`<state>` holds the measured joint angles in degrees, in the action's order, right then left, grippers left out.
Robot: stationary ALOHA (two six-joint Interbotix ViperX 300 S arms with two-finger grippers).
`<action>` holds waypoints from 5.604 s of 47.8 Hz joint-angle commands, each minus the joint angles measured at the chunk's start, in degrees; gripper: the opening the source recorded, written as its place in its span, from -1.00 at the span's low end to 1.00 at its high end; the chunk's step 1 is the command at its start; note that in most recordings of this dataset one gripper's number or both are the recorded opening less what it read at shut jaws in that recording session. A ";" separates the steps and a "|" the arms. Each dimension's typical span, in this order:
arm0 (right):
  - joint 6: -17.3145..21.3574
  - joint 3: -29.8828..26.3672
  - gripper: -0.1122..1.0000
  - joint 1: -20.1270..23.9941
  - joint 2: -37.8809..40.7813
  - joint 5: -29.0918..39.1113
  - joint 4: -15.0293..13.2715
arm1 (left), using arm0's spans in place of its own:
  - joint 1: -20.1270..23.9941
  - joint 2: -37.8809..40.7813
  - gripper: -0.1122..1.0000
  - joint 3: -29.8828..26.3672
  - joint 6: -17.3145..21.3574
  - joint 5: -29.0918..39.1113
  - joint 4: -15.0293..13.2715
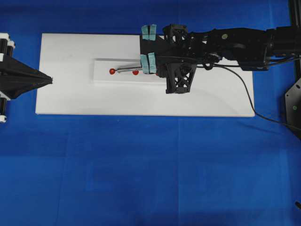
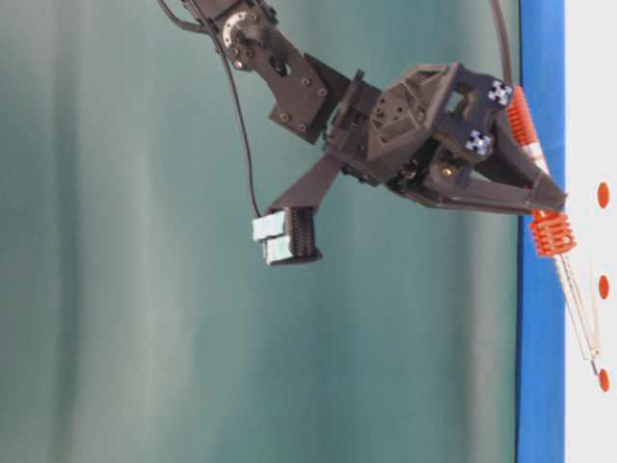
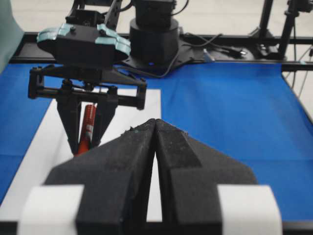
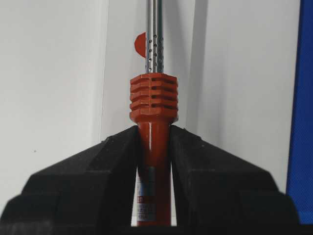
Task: Touch the tip of the soldering iron to the mark.
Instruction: 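Hold the iron tip against the leftmost red dot, then raise the iron tip and shift it rightward above the strip, then lower the iron tip onto the middle red dot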
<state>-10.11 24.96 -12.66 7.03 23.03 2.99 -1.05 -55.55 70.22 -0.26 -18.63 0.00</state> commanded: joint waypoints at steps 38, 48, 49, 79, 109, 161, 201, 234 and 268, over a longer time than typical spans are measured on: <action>0.09 -1.41 -0.68 -0.18 -0.26 0.44 0.00 | -0.18 0.18 -0.80 -0.70 0.18 -0.09 0.09; 0.26 -1.41 -0.69 -0.18 -0.26 0.53 0.09 | -0.09 0.18 -0.80 -0.70 0.09 -0.09 0.09; 0.26 -1.41 -0.69 -0.18 -0.26 0.53 0.00 | -0.18 0.18 -0.80 -0.70 0.09 -0.09 0.09; 0.26 -1.85 -0.68 -0.18 -0.53 1.23 0.00 | -0.09 0.18 -0.80 -0.70 0.09 0.00 0.09; 0.26 -8.88 -0.68 -0.26 -10.63 12.57 -3.34 | -0.18 0.18 -0.80 -0.70 0.09 -0.09 0.09; 3.87 6.24 -0.68 -1.58 -22.59 14.06 -3.34 | -0.18 0.18 -0.80 -0.70 0.00 -0.09 0.09; 4.22 6.06 -0.69 -1.49 -17.84 12.48 -3.60 | -0.18 0.18 -0.80 -0.62 0.00 0.09 0.09; 4.31 7.73 -0.68 -0.97 -7.21 5.36 -3.25 | -0.18 0.18 -0.80 -0.62 0.26 0.09 0.09; 4.22 7.47 -0.68 -0.79 -6.86 5.36 -3.25 | -0.18 0.18 -0.80 -0.62 0.26 0.09 0.18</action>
<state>-5.89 33.13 -13.71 0.79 28.48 -0.44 -1.05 -55.55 70.22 0.00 -18.28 0.00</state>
